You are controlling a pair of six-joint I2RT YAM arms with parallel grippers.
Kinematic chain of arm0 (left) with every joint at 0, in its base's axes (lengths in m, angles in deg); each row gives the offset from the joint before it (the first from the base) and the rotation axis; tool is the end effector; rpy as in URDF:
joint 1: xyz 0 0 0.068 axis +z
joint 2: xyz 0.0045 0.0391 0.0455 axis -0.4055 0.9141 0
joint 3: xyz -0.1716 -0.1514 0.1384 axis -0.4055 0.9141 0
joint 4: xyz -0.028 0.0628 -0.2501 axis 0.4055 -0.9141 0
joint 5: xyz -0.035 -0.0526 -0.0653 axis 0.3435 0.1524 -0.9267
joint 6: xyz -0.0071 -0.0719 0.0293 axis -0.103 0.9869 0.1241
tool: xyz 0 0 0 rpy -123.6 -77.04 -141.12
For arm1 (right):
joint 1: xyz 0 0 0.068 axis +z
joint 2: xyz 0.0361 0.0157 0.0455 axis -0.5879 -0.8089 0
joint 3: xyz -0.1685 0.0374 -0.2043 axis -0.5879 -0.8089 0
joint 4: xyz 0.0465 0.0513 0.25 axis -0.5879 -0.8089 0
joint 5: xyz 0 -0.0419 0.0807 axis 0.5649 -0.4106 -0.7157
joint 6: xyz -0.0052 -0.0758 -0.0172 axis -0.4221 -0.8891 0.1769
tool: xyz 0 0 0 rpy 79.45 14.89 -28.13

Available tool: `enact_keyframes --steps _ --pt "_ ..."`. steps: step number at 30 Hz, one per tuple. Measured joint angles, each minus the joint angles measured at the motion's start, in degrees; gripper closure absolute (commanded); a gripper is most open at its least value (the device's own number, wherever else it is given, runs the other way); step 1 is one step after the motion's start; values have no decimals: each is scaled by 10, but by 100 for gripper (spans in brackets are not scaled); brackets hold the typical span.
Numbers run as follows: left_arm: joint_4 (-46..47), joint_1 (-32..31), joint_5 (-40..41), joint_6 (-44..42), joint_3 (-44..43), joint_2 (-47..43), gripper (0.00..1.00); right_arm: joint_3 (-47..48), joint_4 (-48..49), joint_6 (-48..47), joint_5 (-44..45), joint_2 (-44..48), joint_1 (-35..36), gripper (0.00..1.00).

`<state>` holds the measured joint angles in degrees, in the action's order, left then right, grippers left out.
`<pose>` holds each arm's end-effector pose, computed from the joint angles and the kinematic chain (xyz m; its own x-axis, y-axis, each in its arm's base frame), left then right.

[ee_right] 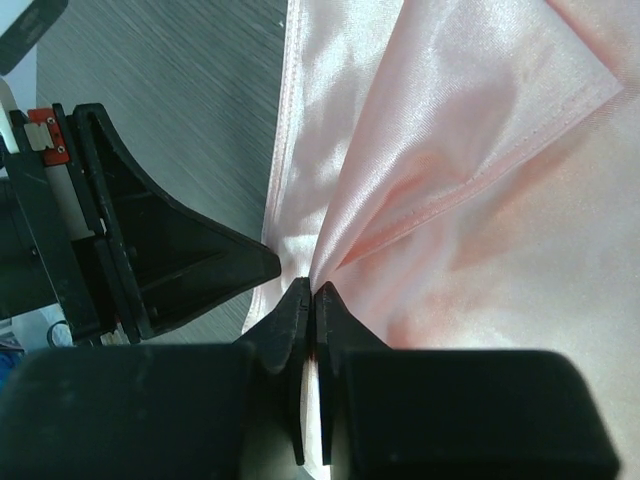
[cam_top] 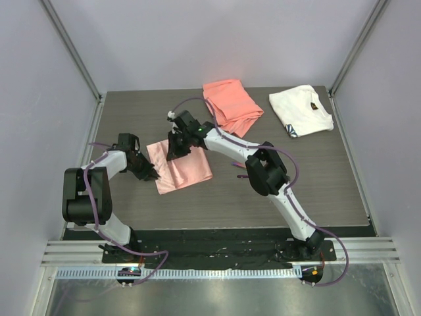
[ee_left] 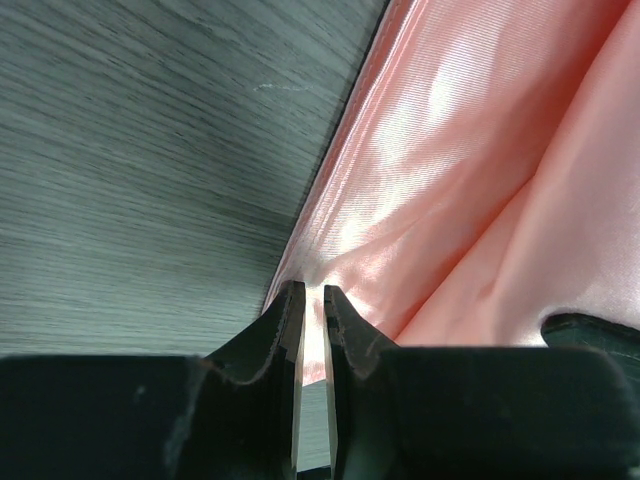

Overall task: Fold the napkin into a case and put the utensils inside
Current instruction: Fold the rectangle-folded napkin at the center of the board.

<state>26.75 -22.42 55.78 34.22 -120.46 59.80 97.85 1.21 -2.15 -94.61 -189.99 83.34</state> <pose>0.2942 -0.0094 0.1187 -0.7167 -0.6940 -0.0689 -0.6150 0.6754 -0.4069 0.3598 0.4229 0.1710 -0.8451 -0.2339 -0.4806 -0.4972 0.6743 0.5460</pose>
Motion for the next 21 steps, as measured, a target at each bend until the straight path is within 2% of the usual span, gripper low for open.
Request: enact_keyframes --steps 2,5,7,8,12,16,21 --pt "0 0 0 0 0 0 81 7 3 8 -6 -7 1 78" --pt "0 0 0 0 0 -2 72 17 9 17 -20 -19 2 65" --pt "-3 0 1 0 0 -13 62 23 17 28 -38 -28 4 57" --pt "-6 0 3 -1 0 -23 58 26 20 31 -50 -31 5 50" --pt "-24 6 4 -4 -1 -78 53 26 36 44 -92 -31 0 42" --pt "-50 34 4 -13 -12 -142 50 -32 58 43 -106 12 -20 33" --pt "-74 53 -6 -30 -43 -136 48 -110 54 13 -94 109 -83 31"
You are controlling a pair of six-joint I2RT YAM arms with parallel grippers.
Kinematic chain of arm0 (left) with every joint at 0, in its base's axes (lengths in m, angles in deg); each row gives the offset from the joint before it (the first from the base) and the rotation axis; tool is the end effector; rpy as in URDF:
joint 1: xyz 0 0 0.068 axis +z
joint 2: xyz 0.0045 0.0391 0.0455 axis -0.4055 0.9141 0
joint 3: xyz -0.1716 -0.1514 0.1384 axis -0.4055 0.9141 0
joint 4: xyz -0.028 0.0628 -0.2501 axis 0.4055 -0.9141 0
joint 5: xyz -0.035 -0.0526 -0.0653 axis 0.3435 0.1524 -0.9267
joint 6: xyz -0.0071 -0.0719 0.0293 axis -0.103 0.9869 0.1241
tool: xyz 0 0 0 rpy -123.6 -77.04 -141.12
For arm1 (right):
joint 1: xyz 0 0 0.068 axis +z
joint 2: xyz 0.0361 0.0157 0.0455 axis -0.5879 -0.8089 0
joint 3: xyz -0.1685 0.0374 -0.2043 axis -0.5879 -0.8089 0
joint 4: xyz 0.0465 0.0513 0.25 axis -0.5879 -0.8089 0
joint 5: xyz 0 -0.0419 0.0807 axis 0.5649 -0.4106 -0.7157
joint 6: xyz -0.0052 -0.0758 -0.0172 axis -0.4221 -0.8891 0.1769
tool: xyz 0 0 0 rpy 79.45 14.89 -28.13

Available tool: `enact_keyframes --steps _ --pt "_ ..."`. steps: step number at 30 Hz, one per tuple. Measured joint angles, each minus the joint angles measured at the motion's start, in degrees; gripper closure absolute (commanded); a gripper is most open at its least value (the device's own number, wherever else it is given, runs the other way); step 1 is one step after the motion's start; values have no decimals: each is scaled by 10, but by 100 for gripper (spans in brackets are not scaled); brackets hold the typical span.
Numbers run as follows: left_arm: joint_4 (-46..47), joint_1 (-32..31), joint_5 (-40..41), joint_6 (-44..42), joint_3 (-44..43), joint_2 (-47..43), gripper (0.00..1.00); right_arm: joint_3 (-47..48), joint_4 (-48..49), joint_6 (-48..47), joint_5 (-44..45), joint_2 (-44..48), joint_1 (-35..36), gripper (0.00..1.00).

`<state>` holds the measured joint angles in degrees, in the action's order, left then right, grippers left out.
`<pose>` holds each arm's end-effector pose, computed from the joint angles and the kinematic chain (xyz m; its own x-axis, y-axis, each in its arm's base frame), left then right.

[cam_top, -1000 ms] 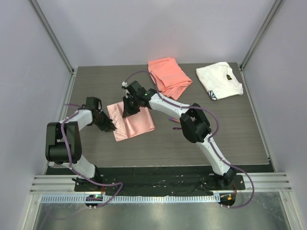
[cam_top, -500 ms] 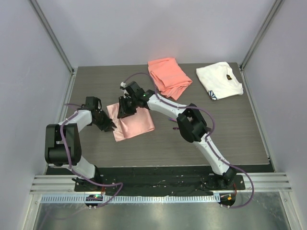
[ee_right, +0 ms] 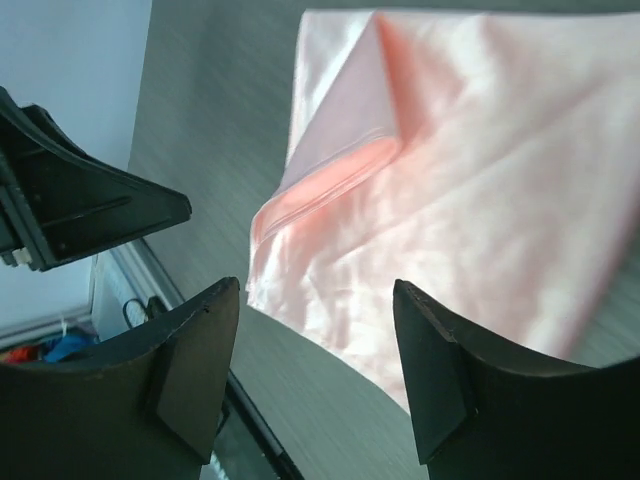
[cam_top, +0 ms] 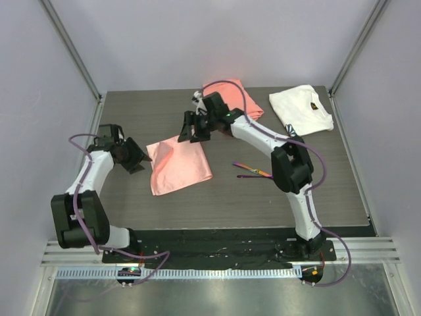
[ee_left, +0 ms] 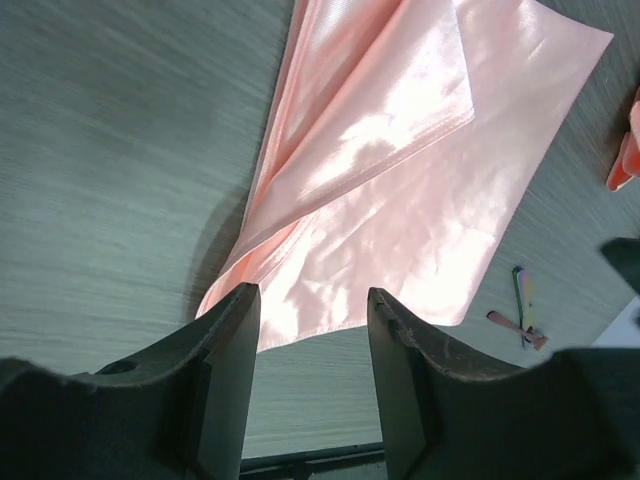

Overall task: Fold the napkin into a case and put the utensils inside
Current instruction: Fold the rectangle-folded napkin at the center of the board, then rotate the rectangle-folded napkin at the center of the board.

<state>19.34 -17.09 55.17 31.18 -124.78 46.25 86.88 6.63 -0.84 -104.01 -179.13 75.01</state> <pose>0.2831 0.0160 0.1973 -0.6586 -0.7190 -0.2219 -0.5539 0.6629 -0.5038 0.3872 0.3547 0.2156 -0.8660 -0.1254 -0.4842 -0.4540 0.6032 0.6558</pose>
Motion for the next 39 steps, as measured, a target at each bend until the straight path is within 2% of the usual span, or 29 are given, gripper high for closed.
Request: enact_keyframes --steps 4,7,11,17,20,21,27,31,34,39 --pt "-9 -1 -32 -32 -53 73 43 -55 7 -23 24 64 -36 31" --pt "-38 -10 -50 -71 -122 150 46 -91 11 -38 38 82 -32 31" --pt "-70 -60 5 -121 -216 221 48 -138 6 -51 54 83 -19 35" --pt "-100 -163 118 -153 -301 264 45 -184 4 -52 48 86 -13 53" --pt "-121 -204 178 -162 -362 313 44 -222 19 -47 39 99 -14 67" --pt "-127 -214 198 -164 -380 330 43 -236 25 -43 35 104 -14 76" --pt "-177 -234 285 -180 -453 417 42 -299 73 -16 12 126 -7 89" --pt "-196 -231 321 -194 -482 455 47 -327 102 0 13 134 26 94" --pt "-209 -226 338 -197 -485 469 46 -341 118 11 20 137 55 95" --pt "-181 -197 315 -187 -403 428 51 -349 135 16 23 137 74 96"
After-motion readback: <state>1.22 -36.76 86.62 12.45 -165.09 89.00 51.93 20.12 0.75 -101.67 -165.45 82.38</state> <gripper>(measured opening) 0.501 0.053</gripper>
